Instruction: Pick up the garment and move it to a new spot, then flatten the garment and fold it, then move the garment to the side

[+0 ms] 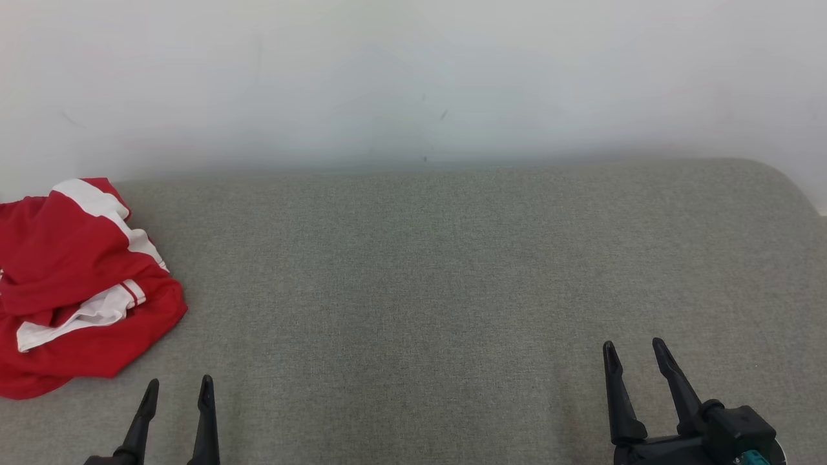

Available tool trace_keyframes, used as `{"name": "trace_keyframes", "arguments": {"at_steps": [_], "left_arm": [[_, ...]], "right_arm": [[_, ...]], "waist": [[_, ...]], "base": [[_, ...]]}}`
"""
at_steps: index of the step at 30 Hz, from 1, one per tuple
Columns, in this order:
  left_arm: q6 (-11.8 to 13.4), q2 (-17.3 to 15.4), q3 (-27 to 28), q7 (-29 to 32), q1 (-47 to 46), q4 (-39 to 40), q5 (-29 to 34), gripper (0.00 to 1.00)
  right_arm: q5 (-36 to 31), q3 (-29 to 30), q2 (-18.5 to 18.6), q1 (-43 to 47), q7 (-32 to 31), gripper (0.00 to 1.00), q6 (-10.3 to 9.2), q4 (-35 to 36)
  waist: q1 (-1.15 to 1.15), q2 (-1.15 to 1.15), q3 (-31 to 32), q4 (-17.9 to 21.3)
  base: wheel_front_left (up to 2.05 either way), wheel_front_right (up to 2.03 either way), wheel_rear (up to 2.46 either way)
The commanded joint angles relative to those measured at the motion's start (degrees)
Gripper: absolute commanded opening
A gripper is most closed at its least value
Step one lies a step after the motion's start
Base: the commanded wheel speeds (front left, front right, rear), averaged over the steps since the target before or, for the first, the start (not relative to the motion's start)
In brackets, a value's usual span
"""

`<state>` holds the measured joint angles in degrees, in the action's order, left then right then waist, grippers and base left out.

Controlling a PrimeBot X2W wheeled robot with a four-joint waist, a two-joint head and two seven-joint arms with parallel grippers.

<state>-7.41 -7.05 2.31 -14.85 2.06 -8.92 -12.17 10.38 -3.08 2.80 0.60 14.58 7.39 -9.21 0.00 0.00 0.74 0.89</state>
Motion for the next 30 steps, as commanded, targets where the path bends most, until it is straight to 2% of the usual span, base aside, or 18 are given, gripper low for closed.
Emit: {"name": "trace_keyframes", "arguments": {"at_steps": [1, 4, 22, 30], "left_arm": [[-0.1, -0.2, 0.0, -0.4, 0.5, 0.1, 0.6, 1.0], [0.1, -0.3, 0.7, 0.2, 0.6, 0.6, -1.4, 1.0], [1.7, -0.9, 0.4, 2.0, 1.4, 3.2, -2.3, 1.0], [2.1, -1.4, 0.1, 2.1, 0.5, 2.6, -2.4, 1.0]], "right_arm": [[-0.9, -0.1, 0.2, 0.5, -0.1, 1.0, 0.18, 0.3], [0.3, 0.0, 0.2, 0.6, -0.8, 1.0, 0.18, 0.6], [1.2, 0.6, 0.2, 1.1, -2.8, 1.0, 0.18, 1.5], [1.9, 0.5, 0.2, 1.4, -2.9, 1.0, 0.18, 1.4]], "waist": [[0.0, 0.0, 0.1, 0.0], [0.0, 0.0, 0.2, -0.1], [0.0, 0.0, 0.2, -0.3], [0.0, 0.0, 0.4, -2.1]], "base": [[0.0, 0.0, 0.0], [0.0, 0.0, 0.0], [0.0, 0.0, 0.0], [0.0, 0.0, 0.0]]}}
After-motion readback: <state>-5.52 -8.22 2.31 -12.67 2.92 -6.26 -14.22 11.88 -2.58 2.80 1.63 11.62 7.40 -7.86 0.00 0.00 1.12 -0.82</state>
